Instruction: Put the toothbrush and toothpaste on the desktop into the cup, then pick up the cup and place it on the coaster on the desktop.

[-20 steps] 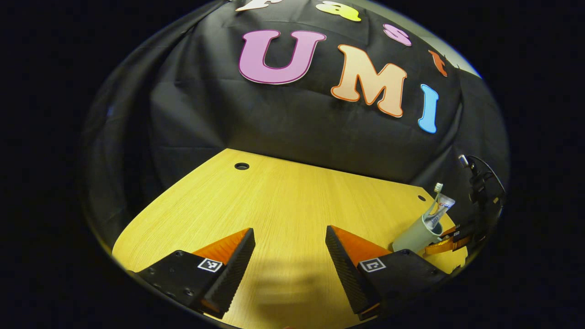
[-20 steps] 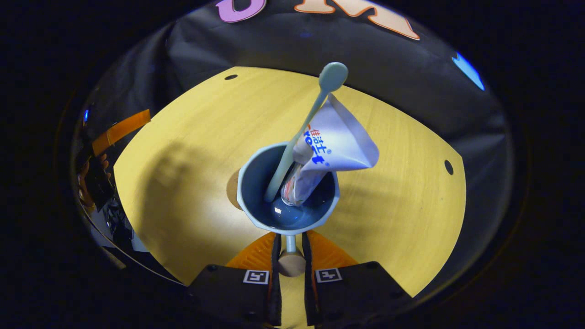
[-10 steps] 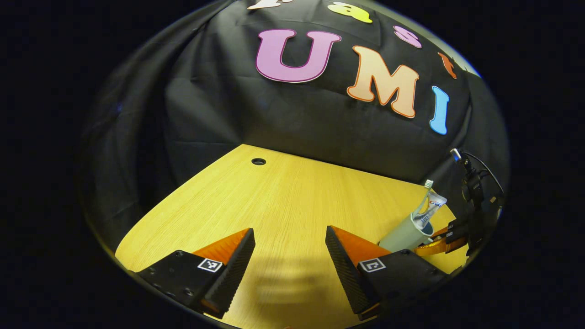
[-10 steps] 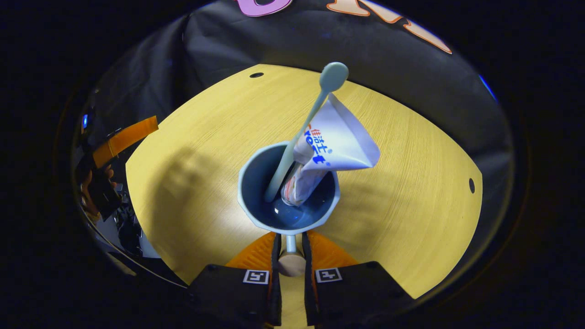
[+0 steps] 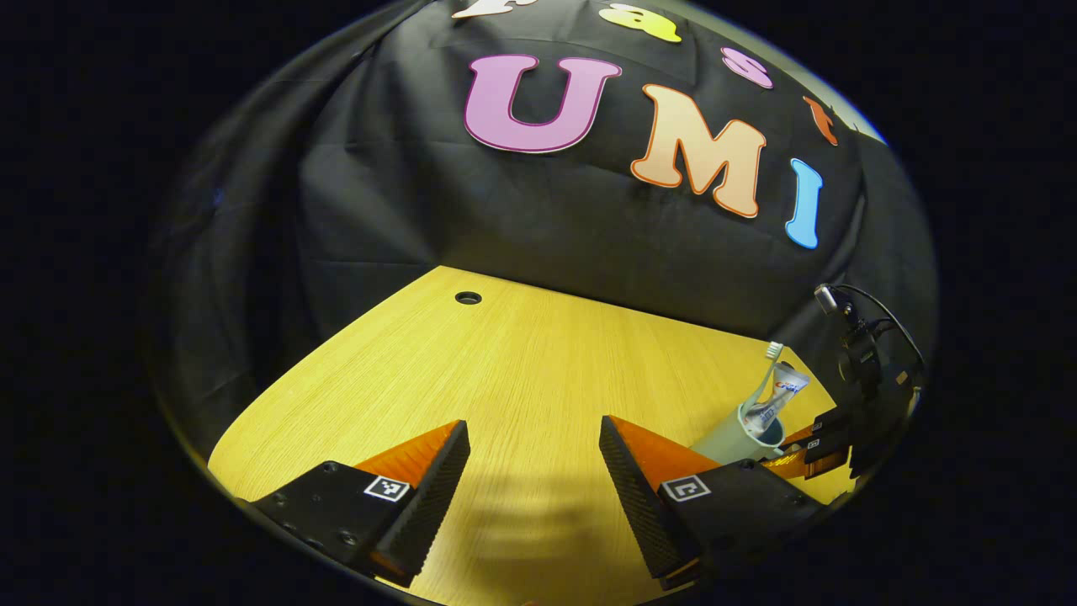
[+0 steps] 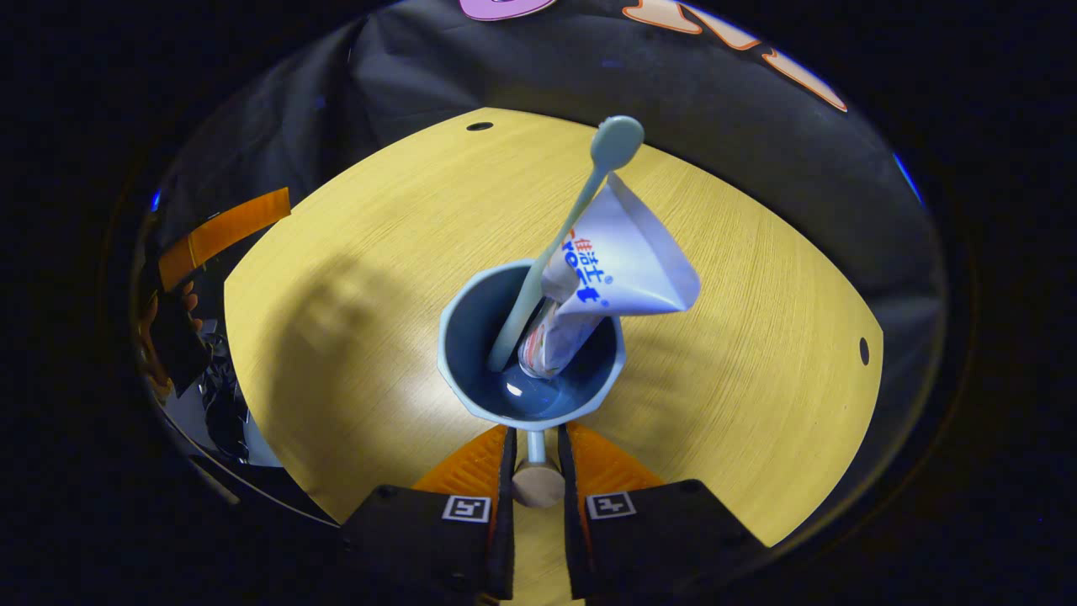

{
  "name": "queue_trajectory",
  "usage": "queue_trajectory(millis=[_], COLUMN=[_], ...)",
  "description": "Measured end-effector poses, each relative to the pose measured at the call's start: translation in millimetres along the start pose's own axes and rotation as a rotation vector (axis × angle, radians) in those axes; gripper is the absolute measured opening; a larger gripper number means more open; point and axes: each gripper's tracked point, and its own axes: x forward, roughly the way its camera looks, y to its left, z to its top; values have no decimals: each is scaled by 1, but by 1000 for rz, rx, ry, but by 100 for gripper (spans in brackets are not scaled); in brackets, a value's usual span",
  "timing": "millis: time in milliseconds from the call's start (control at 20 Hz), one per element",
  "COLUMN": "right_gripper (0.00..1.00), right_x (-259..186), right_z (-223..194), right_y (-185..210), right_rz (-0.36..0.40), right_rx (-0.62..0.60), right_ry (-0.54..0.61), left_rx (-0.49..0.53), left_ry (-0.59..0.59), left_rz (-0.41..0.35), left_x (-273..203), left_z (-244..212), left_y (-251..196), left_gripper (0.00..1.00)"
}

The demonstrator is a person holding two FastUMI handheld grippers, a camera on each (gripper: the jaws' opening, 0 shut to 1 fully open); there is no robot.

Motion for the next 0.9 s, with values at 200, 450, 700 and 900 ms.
queue_trajectory(millis=[200, 450, 700, 900], right_gripper=[32, 100, 100, 99], right_x=[-12, -43, -93, -149], right_z=[5, 0, 1, -9], right_y=[0, -20, -50, -83], right_rz=[26, 5, -45, -114], right_rx=[54, 139, 288, 415], right_ry=[-52, -136, -298, -459], left_rx=[6, 33, 70, 97], left_ry=[-9, -9, 2, -7], left_rz=[-10, -26, -55, -64], left_x=[-5, -17, -32, -38], left_z=[4, 7, 11, 18], left_y=[-9, -34, -73, -106], left_gripper=[92, 92, 92, 93])
